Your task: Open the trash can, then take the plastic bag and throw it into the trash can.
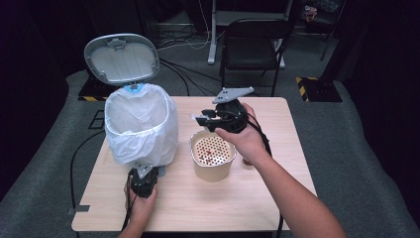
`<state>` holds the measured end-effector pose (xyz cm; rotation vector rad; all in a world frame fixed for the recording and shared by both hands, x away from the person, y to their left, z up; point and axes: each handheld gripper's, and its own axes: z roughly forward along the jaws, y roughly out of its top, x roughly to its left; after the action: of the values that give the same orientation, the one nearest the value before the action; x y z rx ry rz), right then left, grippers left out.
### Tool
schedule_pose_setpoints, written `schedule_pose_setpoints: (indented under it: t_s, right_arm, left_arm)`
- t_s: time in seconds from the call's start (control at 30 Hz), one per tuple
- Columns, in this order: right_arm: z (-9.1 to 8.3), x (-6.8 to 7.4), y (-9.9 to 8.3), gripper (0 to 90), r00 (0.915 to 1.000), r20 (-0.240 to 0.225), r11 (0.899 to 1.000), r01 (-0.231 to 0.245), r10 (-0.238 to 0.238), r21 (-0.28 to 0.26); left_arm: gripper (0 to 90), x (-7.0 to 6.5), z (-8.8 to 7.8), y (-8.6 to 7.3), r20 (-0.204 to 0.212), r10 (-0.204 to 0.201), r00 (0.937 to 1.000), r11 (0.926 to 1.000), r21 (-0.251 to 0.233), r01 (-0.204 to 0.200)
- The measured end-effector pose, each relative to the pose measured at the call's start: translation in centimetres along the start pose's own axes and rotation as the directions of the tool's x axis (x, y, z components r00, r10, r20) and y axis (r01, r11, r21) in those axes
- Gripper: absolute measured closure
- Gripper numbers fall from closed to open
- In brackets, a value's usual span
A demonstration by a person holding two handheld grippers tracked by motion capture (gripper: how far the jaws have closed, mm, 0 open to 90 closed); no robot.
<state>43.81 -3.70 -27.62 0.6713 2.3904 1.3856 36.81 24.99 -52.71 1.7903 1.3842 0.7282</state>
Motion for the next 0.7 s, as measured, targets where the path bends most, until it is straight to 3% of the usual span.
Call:
schedule_pose_setpoints:
  t_s: [0.17,0.2,0.27,0.3,0.33,0.43,0.53,0.6,0.7]
  right_arm:
    - [0.9,0.5,1.6,65.0,0.9996,-0.010,1.000,0.026,-0.026,-0.006]
    - [1.1,0.6,2.0,64.9,0.9995,-0.014,1.000,0.029,-0.029,-0.005]
    - [1.5,0.9,2.4,64.9,0.9992,-0.018,0.999,0.035,-0.035,-0.005]
    - [1.8,1.0,2.6,64.9,0.9989,-0.021,0.999,0.043,-0.043,-0.007]
    - [1.9,1.2,2.8,65.0,0.9989,-0.025,0.999,0.039,-0.039,-0.005]
    - [2.7,1.6,3.3,64.9,0.9978,-0.038,0.998,0.055,-0.055,-0.002]
    - [3.5,1.7,3.9,64.9,0.9973,-0.047,0.998,0.057,-0.057,-0.006]
    - [4.0,1.7,4.3,64.9,0.9973,-0.047,0.998,0.057,-0.057,-0.011]
    - [4.7,1.9,5.1,64.9,0.9972,-0.049,0.998,0.057,-0.058,-0.013]
  left_arm:
    - [90.0,0.0,0.0,0.0,0.001,-0.003,1.0000,1.0000,0.001,0.003]
    - [90.0,-0.1,0.2,0.0,0.000,-0.026,0.9997,0.9994,-0.021,0.026]
    - [90.0,-0.1,0.1,0.0,0.000,-0.021,0.9998,0.9998,-0.007,0.021]
    - [90.0,0.1,0.0,0.1,-0.005,0.016,0.9999,0.9999,0.005,-0.016]
    - [90.0,-0.1,0.1,0.0,0.001,-0.025,0.9997,0.9995,-0.018,0.025]
    - [90.0,-0.1,0.1,0.0,-0.001,-0.027,0.9996,0.9996,-0.007,0.027]
    - [90.0,0.1,0.0,0.0,-0.001,0.004,1.0000,1.0000,0.005,-0.004]
    - [90.0,-0.1,0.1,0.0,0.002,-0.026,0.9997,0.9995,-0.019,0.026]
    - [90.0,-0.1,0.1,0.0,0.001,-0.024,0.9997,0.9995,-0.019,0.024]
